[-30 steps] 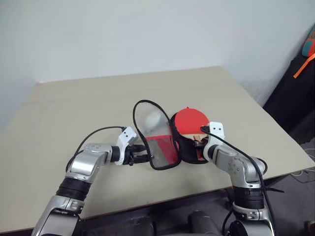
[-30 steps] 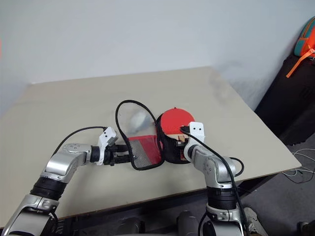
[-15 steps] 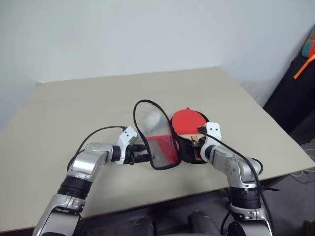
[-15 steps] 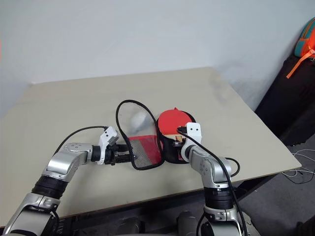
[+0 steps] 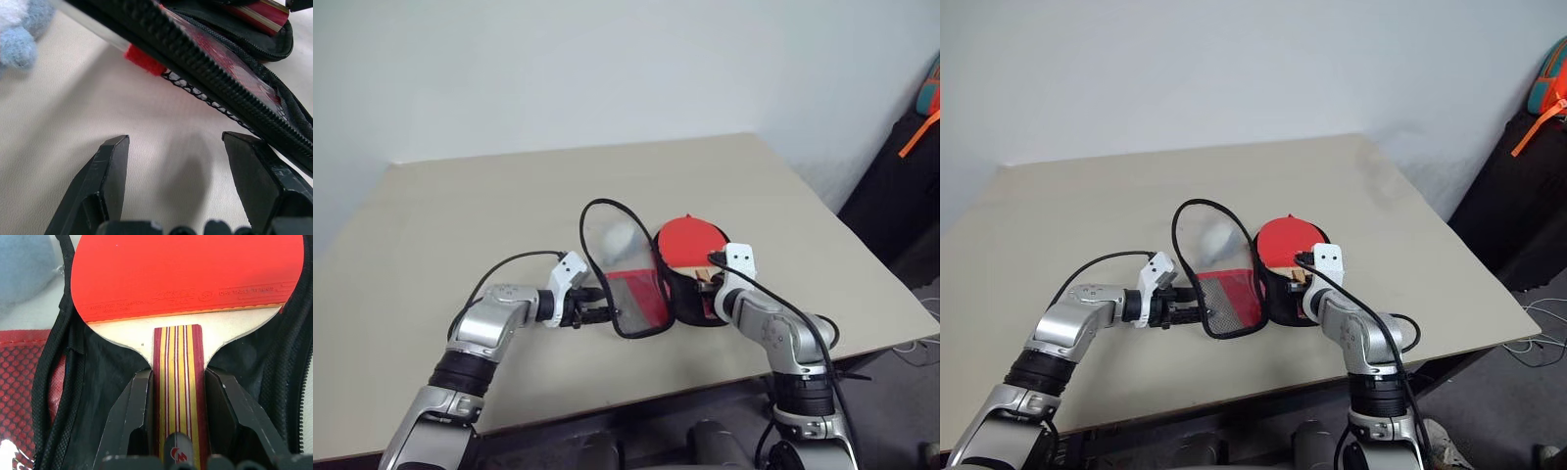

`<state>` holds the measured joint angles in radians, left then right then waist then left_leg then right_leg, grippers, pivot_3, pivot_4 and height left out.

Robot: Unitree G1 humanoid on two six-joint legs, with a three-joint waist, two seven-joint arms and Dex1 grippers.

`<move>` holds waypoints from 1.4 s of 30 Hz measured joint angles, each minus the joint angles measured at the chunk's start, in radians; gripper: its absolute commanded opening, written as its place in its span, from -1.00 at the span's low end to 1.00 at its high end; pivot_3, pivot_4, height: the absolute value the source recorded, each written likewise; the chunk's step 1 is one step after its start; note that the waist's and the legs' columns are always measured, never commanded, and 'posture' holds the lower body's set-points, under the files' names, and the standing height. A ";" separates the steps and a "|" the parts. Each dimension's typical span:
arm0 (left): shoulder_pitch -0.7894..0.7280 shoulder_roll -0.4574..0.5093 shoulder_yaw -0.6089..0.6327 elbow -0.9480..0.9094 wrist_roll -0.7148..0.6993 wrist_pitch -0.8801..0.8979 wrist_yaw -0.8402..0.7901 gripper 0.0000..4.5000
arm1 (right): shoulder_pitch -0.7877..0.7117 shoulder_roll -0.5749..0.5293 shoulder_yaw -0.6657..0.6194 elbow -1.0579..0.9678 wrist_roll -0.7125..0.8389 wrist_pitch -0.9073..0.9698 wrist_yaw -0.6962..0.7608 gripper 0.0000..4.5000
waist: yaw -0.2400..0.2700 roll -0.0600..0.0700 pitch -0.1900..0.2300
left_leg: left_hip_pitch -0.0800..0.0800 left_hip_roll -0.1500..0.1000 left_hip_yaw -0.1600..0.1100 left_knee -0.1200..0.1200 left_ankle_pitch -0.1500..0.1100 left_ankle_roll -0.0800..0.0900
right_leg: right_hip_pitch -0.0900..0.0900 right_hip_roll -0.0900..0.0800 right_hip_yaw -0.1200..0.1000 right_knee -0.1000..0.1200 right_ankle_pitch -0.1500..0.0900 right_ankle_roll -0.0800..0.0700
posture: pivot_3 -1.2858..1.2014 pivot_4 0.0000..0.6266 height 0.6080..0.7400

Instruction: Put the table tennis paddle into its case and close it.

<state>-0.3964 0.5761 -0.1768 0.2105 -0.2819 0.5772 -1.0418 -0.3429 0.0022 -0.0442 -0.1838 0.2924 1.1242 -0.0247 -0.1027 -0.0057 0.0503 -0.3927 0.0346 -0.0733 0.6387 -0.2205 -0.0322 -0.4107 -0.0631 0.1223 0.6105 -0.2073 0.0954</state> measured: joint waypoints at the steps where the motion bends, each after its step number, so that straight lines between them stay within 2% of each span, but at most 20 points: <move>1: 0.000 -0.001 0.000 0.000 0.000 0.000 0.001 0.45 | 0.001 0.000 -0.001 -0.002 0.000 0.002 0.000 -0.49 | 0.001 0.000 0.000 | 0.000 0.000 0.000 0.000 0.000 0.000 | 0.000 0.000 0.000 0.000 0.000 0.000 | 0.03 -1.00 1.00; 5: 0.000 -0.002 0.000 0.000 -0.001 0.001 0.005 0.45 | 0.001 0.006 -0.008 -0.003 0.000 0.008 -0.007 -0.49 | 0.001 0.000 0.000 | 0.000 0.000 0.000 0.000 0.000 0.000 | 0.000 0.000 0.000 0.000 0.000 0.000 | 0.03 -1.00 1.00; 14: 0.001 -0.002 0.001 -0.002 -0.002 0.004 0.007 0.45 | 0.002 0.012 0.007 -0.005 0.002 0.011 0.012 0.84 | 0.001 -0.001 0.000 | 0.000 0.000 0.000 0.001 0.000 0.000 | 0.001 0.000 0.000 0.000 0.000 0.000 | 0.03 -1.00 1.00; 16: 0.001 -0.006 0.002 -0.002 -0.002 0.003 0.008 0.45 | -0.001 -0.002 0.012 -0.016 0.008 0.033 0.036 0.84 | 0.001 -0.001 0.000 | 0.000 0.000 0.000 0.001 0.000 0.000 | 0.001 0.000 0.000 0.000 0.000 0.000 | 0.03 -1.00 1.00; 22: 0.000 -0.035 0.013 -0.017 -0.014 0.008 0.016 0.45 | 0.039 -0.189 0.008 -0.124 0.082 0.099 0.193 0.84 | 0.002 0.000 0.001 | -0.002 0.000 0.000 0.000 0.000 0.000 | -0.001 0.000 0.000 -0.001 0.000 0.000 | 0.03 -1.00 1.00; 26: -0.015 -0.090 0.046 -0.042 -0.059 0.041 0.036 0.45 | 0.024 -0.349 -0.145 -0.194 0.172 0.069 0.333 0.84 | 0.002 -0.001 0.002 | -0.002 0.000 0.000 0.001 0.000 0.000 | 0.000 0.000 0.000 -0.002 0.000 0.000 | 0.03 -1.00 1.00; 29: -0.050 -0.129 0.051 -0.040 -0.082 0.063 0.051 0.45 | -0.016 -0.416 -0.213 -0.156 0.175 0.029 0.355 0.84 | 0.001 -0.002 0.002 | -0.001 0.000 0.000 0.001 0.000 0.000 | 0.000 0.000 0.000 -0.002 0.000 0.000 | 0.03 -1.00 1.00; 34: -0.153 -0.254 0.062 0.028 -0.088 0.064 0.121 0.45 | -0.086 -0.396 -0.266 0.029 0.116 -0.063 0.261 0.84 | 0.002 -0.002 0.002 | -0.001 0.000 0.001 0.003 0.000 0.000 | 0.001 0.000 0.000 -0.002 0.000 0.000 | 0.03 -1.00 1.00; 38: -0.174 -0.339 0.058 0.079 -0.090 0.080 0.161 0.45 | -0.102 -0.362 -0.275 0.146 0.057 -0.129 0.169 0.84 | 0.002 -0.002 0.002 | -0.002 -0.001 0.001 0.000 0.000 0.000 | 0.000 0.000 0.001 -0.003 0.000 0.000 | 0.03 -1.00 1.00; 42: -0.179 -0.353 0.064 0.073 -0.107 0.159 0.178 0.45 | -0.102 -0.335 -0.281 0.194 0.031 -0.168 0.113 0.84 | 0.001 -0.001 0.002 | -0.001 -0.001 0.001 -0.002 0.000 0.000 | -0.001 0.000 0.002 -0.002 0.001 0.002 | 0.03 -1.00 1.00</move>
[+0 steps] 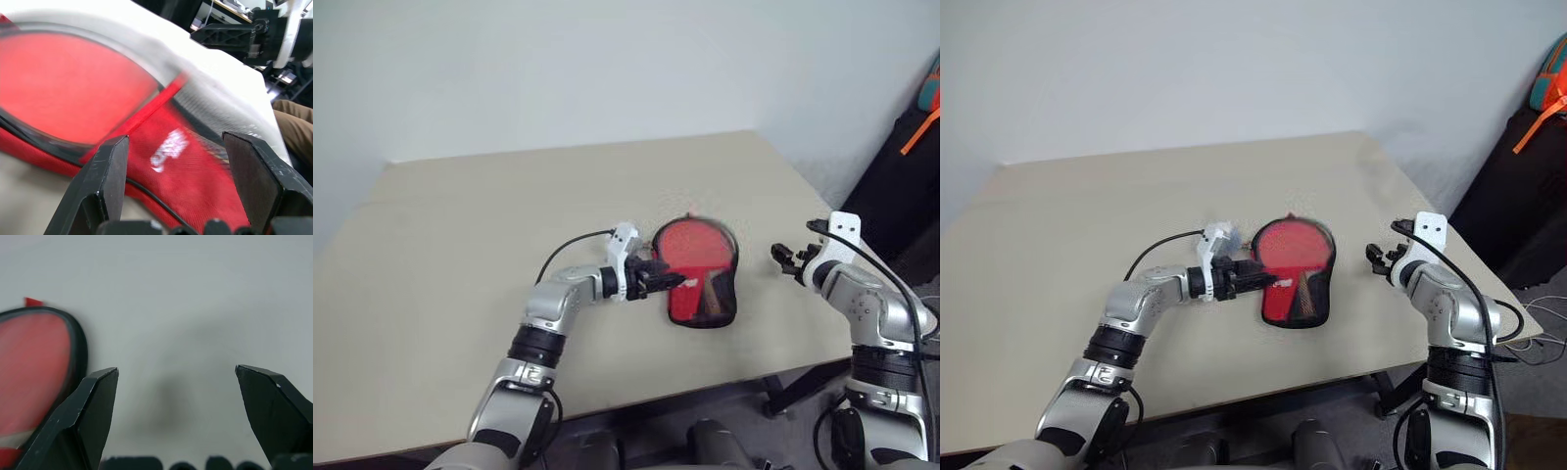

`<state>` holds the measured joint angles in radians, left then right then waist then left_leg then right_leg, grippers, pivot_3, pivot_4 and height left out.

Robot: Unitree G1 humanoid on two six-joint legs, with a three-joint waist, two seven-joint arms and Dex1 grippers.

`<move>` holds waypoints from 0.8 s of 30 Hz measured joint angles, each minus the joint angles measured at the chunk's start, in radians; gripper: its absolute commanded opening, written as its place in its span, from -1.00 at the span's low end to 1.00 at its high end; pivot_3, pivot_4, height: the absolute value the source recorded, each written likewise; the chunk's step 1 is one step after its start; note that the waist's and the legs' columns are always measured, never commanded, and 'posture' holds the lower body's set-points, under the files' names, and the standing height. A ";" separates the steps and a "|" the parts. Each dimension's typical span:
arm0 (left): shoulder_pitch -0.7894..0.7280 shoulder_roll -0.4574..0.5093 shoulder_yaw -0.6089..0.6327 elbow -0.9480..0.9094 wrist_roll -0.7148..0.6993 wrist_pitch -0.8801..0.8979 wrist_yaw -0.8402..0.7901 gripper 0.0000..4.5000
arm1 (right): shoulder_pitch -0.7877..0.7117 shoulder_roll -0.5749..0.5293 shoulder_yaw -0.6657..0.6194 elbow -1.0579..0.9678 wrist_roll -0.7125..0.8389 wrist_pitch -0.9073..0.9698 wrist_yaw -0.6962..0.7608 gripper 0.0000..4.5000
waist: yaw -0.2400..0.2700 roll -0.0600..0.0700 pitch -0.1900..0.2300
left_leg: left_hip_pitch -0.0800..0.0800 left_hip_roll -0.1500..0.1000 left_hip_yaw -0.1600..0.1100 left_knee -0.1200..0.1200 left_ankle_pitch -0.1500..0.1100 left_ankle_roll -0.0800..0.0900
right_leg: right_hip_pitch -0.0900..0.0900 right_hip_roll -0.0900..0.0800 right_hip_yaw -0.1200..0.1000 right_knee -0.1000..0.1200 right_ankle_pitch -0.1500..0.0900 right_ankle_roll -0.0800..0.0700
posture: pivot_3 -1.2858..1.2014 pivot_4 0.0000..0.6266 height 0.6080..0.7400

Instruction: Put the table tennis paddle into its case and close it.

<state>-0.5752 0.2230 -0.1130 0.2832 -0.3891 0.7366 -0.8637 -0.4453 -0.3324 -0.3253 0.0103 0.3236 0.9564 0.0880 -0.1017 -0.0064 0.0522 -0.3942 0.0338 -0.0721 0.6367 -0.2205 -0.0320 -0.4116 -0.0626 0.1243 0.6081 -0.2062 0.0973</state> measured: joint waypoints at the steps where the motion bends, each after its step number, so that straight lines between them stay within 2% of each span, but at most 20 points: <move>1: 0.000 0.004 0.007 -0.005 -0.010 0.029 0.009 0.45 | 0.000 0.001 -0.007 0.000 -0.004 -0.010 -0.008 0.84 | 0.000 0.000 0.000 | 0.000 0.000 0.000 0.000 0.000 0.000 | 0.000 0.000 0.000 0.000 0.000 0.000 | 0.03 -1.00 1.00; 5: 0.000 0.040 0.039 -0.039 -0.047 0.203 0.055 0.45 | 0.000 0.001 -0.045 0.004 -0.012 -0.052 -0.044 0.84 | 0.000 0.000 0.000 | 0.000 0.000 0.000 0.003 0.000 0.000 | 0.001 0.000 0.000 0.000 -0.001 -0.001 | 0.03 -1.00 1.00; 9: 0.001 0.020 0.059 -0.034 -0.058 0.291 0.115 0.45 | 0.000 0.011 -0.059 0.012 -0.012 -0.072 -0.064 0.84 | 0.000 0.000 0.000 | 0.001 0.000 0.000 0.004 0.000 0.000 | 0.002 0.000 0.000 0.000 -0.001 -0.001 | 0.03 -1.00 1.00; 16: -0.020 -0.097 0.089 0.047 -0.062 0.324 0.194 0.45 | -0.004 0.033 -0.054 0.036 -0.012 -0.092 -0.071 0.84 | 0.001 0.000 0.000 | 0.000 0.000 0.000 0.005 0.000 0.000 | 0.003 0.000 0.000 0.000 -0.001 -0.001 | 0.03 -1.00 1.00; 24: -0.049 -0.157 0.087 0.106 -0.049 0.301 0.231 0.45 | -0.004 0.033 -0.056 0.046 -0.011 -0.100 -0.080 0.84 | 0.003 0.002 -0.001 | 0.001 -0.002 -0.002 0.006 0.000 0.000 | 0.005 0.000 0.000 0.000 -0.001 -0.001 | 0.03 -1.00 1.00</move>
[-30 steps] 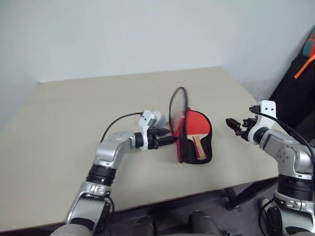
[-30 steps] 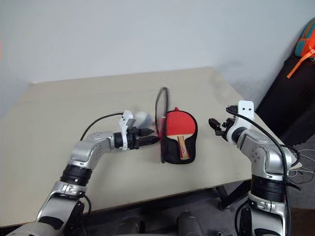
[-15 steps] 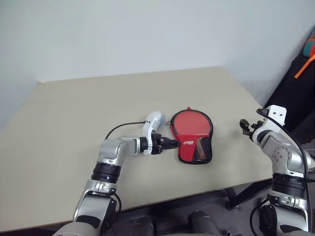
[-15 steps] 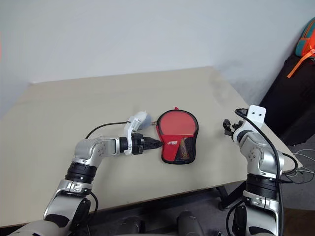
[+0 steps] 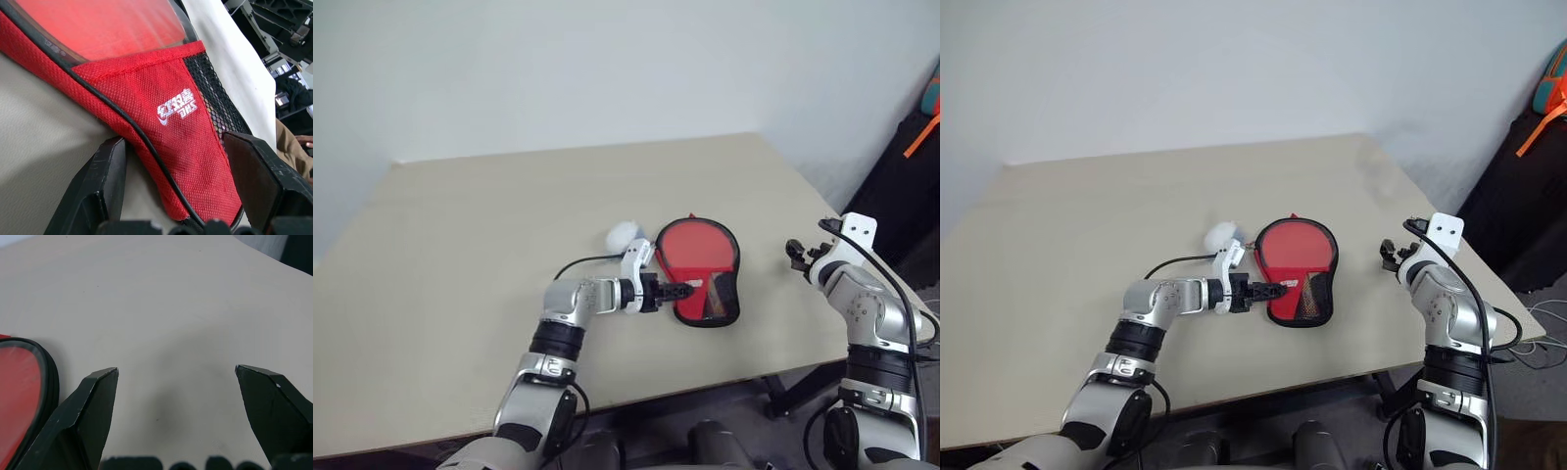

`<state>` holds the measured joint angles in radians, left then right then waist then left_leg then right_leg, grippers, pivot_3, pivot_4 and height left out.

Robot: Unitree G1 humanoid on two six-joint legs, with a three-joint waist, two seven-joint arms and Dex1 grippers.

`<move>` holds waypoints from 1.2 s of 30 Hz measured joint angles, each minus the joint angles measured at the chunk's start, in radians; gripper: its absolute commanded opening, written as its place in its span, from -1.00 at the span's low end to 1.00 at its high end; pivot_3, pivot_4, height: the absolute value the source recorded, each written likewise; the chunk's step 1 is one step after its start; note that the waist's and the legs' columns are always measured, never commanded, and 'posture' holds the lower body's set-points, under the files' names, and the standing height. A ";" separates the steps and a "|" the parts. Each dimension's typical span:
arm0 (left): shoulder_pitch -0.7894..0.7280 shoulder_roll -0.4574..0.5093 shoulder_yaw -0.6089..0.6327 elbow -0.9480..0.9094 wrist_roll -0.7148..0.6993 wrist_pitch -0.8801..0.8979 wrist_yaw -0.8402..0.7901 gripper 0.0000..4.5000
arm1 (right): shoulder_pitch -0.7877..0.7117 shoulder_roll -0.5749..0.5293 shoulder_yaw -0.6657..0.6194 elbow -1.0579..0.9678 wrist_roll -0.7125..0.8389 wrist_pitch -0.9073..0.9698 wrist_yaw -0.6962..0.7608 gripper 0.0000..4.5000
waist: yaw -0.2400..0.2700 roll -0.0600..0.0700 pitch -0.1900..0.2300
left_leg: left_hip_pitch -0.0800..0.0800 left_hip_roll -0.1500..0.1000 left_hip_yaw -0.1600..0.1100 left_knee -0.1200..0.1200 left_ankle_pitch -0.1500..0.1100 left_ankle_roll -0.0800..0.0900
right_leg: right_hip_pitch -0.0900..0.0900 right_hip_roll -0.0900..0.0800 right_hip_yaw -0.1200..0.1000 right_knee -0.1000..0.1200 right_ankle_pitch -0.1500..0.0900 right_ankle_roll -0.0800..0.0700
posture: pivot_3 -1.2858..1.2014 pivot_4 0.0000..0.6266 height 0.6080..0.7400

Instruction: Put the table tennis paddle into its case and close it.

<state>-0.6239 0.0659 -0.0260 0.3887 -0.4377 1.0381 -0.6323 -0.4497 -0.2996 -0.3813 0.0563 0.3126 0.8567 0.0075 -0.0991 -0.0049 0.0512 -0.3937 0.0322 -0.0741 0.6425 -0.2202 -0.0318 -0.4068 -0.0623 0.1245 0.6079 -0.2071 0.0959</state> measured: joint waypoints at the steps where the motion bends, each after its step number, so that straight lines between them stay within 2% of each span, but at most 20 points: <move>1: 0.000 -0.002 0.002 0.000 0.000 0.002 0.003 0.45 | 0.000 0.000 -0.001 0.000 0.001 0.001 -0.003 0.84 | 0.000 0.000 0.000 | 0.000 0.000 0.000 0.000 0.000 0.000 | 0.000 0.000 0.000 0.000 0.000 0.000 | 0.03 -1.00 1.00; 4: -0.001 -0.011 0.025 0.003 -0.010 0.021 0.012 0.45 | 0.000 0.000 -0.006 0.000 0.001 0.005 -0.008 0.84 | 0.000 0.000 0.000 | 0.000 0.000 0.000 0.000 0.000 0.000 | 0.000 0.000 0.000 0.000 0.000 0.000 | 0.03 -1.00 1.00; 8: -0.011 -0.029 0.068 0.034 -0.033 0.077 0.024 -0.12 | 0.000 0.000 -0.011 0.000 0.001 0.005 -0.012 0.86 | -0.001 0.000 0.000 | -0.001 -0.001 -0.001 0.000 0.000 0.000 | -0.001 0.000 0.000 0.000 0.000 0.000 | 0.03 -1.00 1.00; 13: -0.011 -0.043 0.074 0.045 -0.044 0.149 0.050 -0.95 | 0.000 -0.005 -0.024 0.000 0.001 0.006 -0.015 0.86 | -0.002 0.000 0.000 | -0.001 -0.001 -0.001 -0.002 0.000 0.000 | -0.001 0.000 0.000 0.000 0.000 0.000 | 0.03 -1.00 1.00; 24: 0.001 -0.027 0.028 -0.033 -0.061 0.281 0.050 -0.98 | 0.000 -0.012 -0.024 0.006 0.000 0.014 -0.015 0.86 | -0.002 0.000 0.000 | -0.001 -0.001 -0.002 -0.004 0.000 0.000 | -0.002 0.000 0.000 -0.001 0.000 0.000 | 0.03 -1.00 1.00; 29: 0.014 0.062 0.026 -0.140 -0.112 0.443 0.045 -0.98 | 0.000 -0.012 -0.018 0.005 -0.001 0.017 -0.017 0.86 | -0.008 0.000 0.000 | 0.000 -0.001 -0.002 -0.005 0.000 0.000 | -0.003 0.000 0.000 0.000 0.000 0.000 | 0.03 -1.00 1.00; 33: 0.098 0.194 0.006 -0.308 -0.230 0.555 0.021 -0.98 | 0.001 -0.013 -0.016 0.005 -0.003 0.020 -0.018 0.86 | -0.015 0.001 0.000 | 0.000 -0.001 -0.002 -0.007 0.000 0.000 | -0.003 0.000 0.001 0.000 0.000 0.000 | 0.03 -1.00 1.00; 36: 0.157 0.203 -0.008 -0.404 -0.298 0.566 0.075 -0.98 | 0.002 -0.026 -0.013 0.005 -0.003 0.022 -0.018 0.86 | -0.009 0.001 0.000 | 0.000 -0.002 -0.002 -0.005 0.000 0.000 | -0.002 0.000 0.001 -0.001 0.000 0.000 | 0.03 -1.00 1.00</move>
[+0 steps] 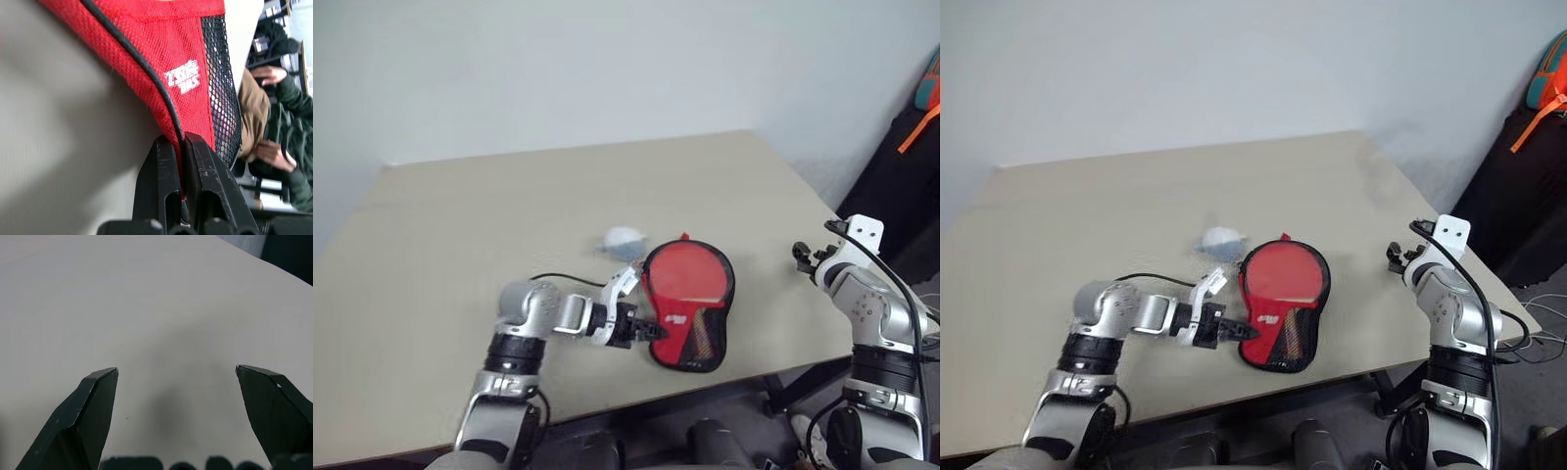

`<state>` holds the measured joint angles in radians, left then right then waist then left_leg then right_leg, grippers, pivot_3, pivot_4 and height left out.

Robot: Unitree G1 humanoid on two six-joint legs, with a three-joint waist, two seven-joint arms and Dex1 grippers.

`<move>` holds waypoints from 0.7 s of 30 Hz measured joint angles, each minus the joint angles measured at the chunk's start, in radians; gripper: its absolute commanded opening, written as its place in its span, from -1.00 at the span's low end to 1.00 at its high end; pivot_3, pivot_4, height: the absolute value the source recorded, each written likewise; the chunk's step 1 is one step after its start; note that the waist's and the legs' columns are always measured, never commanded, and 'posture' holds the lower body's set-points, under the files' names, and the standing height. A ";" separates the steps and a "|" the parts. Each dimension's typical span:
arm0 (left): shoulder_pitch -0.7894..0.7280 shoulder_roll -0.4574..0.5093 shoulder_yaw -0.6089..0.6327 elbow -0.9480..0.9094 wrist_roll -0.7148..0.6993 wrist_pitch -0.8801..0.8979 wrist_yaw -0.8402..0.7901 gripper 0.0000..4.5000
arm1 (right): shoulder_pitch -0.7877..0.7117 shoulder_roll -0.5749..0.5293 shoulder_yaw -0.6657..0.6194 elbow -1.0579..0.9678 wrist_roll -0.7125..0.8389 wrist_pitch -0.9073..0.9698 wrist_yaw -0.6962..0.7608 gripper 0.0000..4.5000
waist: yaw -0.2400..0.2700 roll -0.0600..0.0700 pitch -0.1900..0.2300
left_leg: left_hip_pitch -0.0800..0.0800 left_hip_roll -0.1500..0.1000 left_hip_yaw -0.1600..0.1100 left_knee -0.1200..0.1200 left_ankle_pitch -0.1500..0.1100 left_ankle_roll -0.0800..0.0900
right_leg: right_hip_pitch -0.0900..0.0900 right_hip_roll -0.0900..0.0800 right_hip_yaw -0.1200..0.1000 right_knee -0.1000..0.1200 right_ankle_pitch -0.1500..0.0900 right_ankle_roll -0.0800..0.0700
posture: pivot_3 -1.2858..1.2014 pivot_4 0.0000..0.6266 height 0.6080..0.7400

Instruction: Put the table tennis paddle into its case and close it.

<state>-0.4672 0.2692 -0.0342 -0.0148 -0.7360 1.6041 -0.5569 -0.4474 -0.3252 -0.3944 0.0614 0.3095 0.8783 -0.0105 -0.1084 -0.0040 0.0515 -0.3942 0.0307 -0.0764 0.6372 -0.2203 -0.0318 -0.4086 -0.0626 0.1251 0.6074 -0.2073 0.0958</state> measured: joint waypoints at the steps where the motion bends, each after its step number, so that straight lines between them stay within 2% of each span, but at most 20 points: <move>1: 0.011 -0.010 -0.004 -0.022 -0.020 0.002 0.023 -0.98 | 0.000 -0.003 0.003 0.000 0.000 0.000 0.000 0.86 | 0.003 0.000 0.000 | -0.001 0.000 0.000 0.001 0.000 0.000 | 0.000 0.000 0.000 0.000 0.000 0.000 | 0.03 -1.00 1.00; 6: 0.019 0.002 -0.042 -0.091 -0.062 0.003 0.074 -0.98 | 0.000 -0.006 0.019 0.000 0.001 0.012 0.000 0.86 | 0.006 0.000 0.000 | 0.001 0.000 0.000 0.002 0.000 0.000 | 0.000 0.000 0.000 0.001 0.000 0.000 | 0.03 -1.00 1.00; 21: 0.030 -0.004 -0.059 -0.094 -0.137 0.003 0.141 -0.98 | 0.039 -0.009 0.032 -0.057 0.001 0.040 -0.002 0.86 | 0.007 0.000 0.000 | 0.000 0.000 0.000 0.002 0.000 0.000 | 0.000 0.000 0.000 0.000 0.000 0.000 | 0.03 -1.00 1.00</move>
<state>-0.4369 0.2651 -0.0929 -0.1092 -0.8733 1.6070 -0.4157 -0.4088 -0.3347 -0.3625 0.0042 0.3104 0.9185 -0.0125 -0.1017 -0.0040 0.0515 -0.3940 0.0305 -0.0765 0.6389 -0.2199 -0.0315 -0.4088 -0.0623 0.1251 0.6078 -0.2073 0.0957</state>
